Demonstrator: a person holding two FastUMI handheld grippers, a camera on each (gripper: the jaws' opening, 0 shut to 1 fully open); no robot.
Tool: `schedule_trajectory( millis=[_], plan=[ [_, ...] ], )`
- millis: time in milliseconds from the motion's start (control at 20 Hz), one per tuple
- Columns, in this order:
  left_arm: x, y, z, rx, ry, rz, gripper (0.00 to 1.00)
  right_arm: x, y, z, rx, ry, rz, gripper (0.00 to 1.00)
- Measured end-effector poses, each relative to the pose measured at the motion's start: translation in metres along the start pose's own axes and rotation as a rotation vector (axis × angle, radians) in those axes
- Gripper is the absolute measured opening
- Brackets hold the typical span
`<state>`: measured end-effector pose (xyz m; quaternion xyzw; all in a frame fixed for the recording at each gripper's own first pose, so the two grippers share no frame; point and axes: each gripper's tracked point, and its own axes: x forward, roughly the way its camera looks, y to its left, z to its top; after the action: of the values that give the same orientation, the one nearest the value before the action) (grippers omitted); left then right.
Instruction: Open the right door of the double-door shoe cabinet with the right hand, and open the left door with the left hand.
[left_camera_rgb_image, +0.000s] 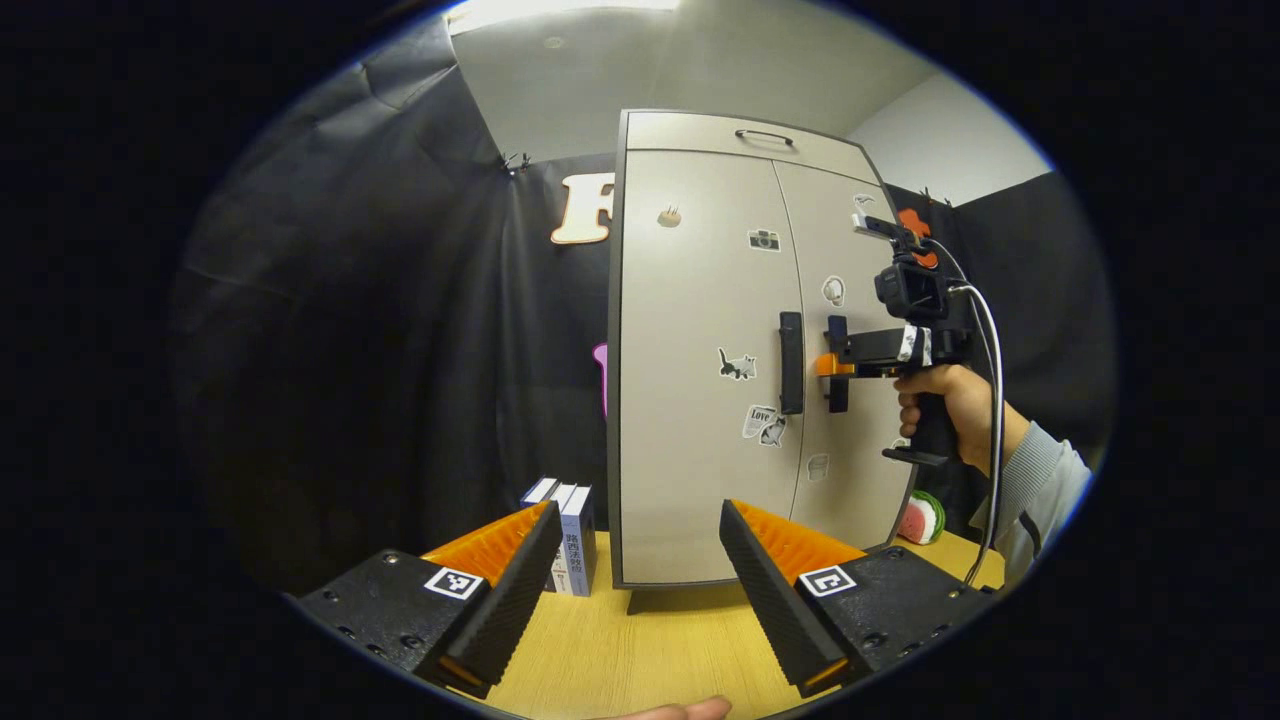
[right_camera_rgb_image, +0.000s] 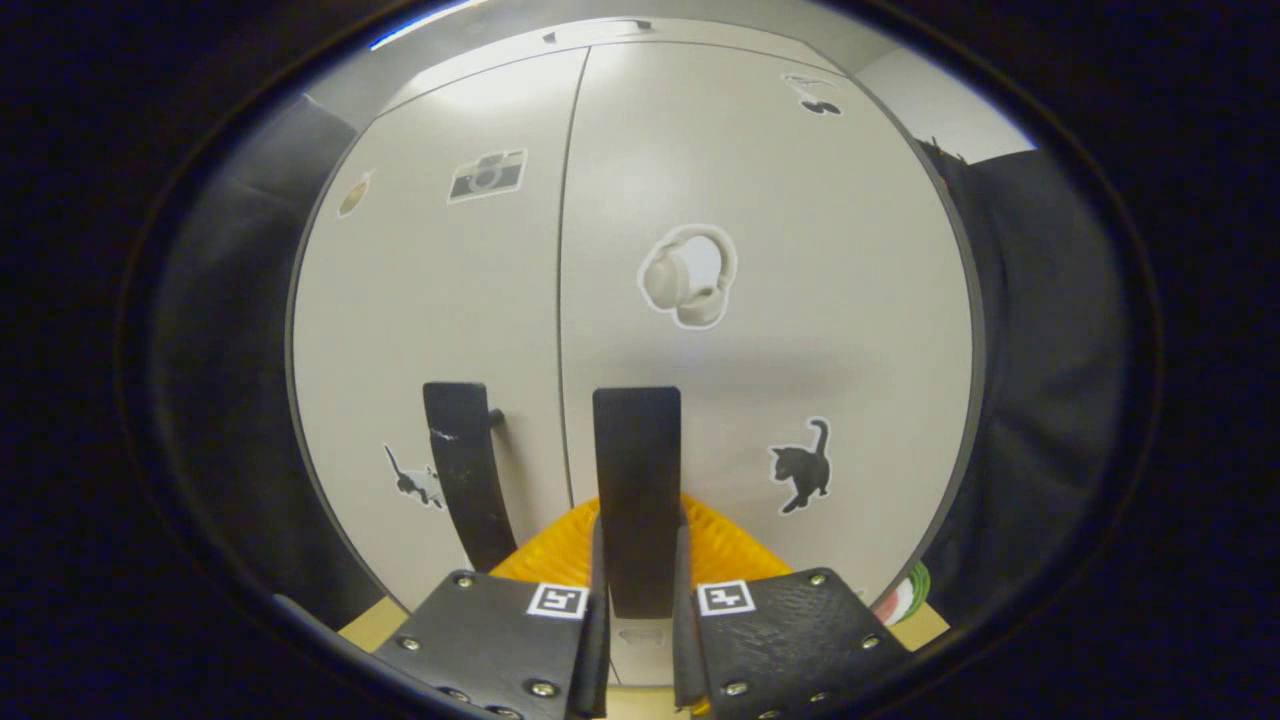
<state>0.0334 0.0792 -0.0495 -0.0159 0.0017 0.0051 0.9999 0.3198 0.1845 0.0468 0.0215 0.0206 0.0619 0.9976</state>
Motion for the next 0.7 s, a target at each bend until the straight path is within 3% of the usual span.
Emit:
schedule_trajectory(
  millis=[200,700],
  plan=[
    [-0.003,-0.003,-0.001,0.014,0.008,0.012,0.99,-0.009,0.0,-0.001,0.056,0.009,0.034,0.25],
    [-0.025,-0.023,0.002,0.014,0.015,-0.016,0.99,-0.028,-0.005,-0.007,0.006,0.013,0.085,0.25]
  ],
)
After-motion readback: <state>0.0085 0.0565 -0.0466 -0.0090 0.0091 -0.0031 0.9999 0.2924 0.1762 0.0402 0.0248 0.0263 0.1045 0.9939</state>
